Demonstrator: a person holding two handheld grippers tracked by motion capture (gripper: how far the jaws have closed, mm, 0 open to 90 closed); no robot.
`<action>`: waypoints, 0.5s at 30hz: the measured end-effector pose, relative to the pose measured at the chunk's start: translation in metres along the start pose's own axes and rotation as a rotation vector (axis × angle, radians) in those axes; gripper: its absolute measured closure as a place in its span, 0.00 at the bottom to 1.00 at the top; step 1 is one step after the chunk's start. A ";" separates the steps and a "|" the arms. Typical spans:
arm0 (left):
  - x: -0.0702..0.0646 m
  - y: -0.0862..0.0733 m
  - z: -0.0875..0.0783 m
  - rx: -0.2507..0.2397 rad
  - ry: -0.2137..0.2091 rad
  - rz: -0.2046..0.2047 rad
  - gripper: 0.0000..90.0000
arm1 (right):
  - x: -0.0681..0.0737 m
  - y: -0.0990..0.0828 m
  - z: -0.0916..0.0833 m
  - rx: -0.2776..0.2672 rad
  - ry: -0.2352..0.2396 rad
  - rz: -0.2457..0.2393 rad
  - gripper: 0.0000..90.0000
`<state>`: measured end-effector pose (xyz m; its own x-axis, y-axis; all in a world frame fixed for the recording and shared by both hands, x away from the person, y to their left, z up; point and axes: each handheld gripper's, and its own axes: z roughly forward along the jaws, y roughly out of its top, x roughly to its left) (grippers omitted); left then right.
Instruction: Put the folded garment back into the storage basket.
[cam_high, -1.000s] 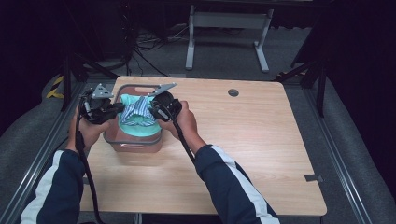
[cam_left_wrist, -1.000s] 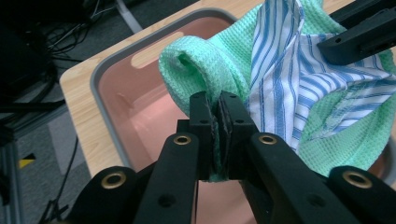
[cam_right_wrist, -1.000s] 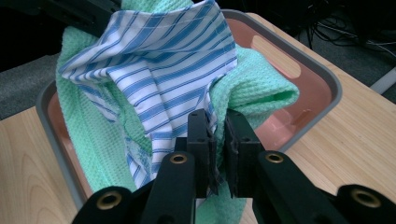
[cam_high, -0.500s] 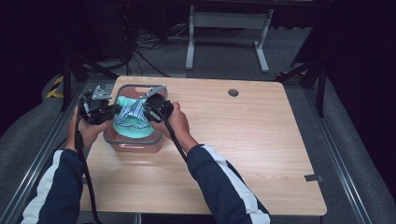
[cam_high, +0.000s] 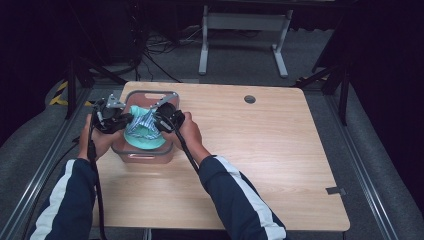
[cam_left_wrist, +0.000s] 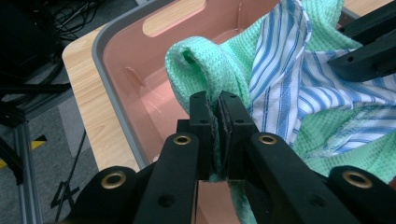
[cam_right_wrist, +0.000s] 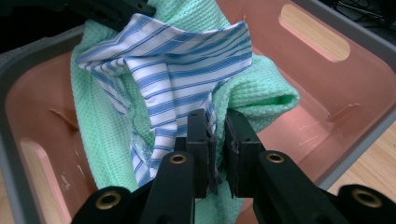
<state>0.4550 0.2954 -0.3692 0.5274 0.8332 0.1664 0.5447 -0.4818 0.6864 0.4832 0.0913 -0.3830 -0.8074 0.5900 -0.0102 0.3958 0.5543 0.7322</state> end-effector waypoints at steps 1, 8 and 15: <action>-0.001 -0.001 0.001 0.005 0.003 -0.004 0.94 | -0.001 -0.001 0.001 0.002 -0.003 -0.001 0.90; -0.004 -0.004 0.008 0.013 0.000 0.004 0.94 | -0.005 -0.006 0.006 0.013 0.003 0.009 0.90; -0.006 -0.007 0.013 0.033 0.011 0.005 0.93 | -0.004 -0.010 0.010 0.028 0.009 0.009 0.88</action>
<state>0.4570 0.2904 -0.3838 0.5227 0.8338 0.1776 0.5635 -0.4942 0.6619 0.4871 0.0889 -0.3975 -0.8073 0.5902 0.0024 0.4152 0.5649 0.7131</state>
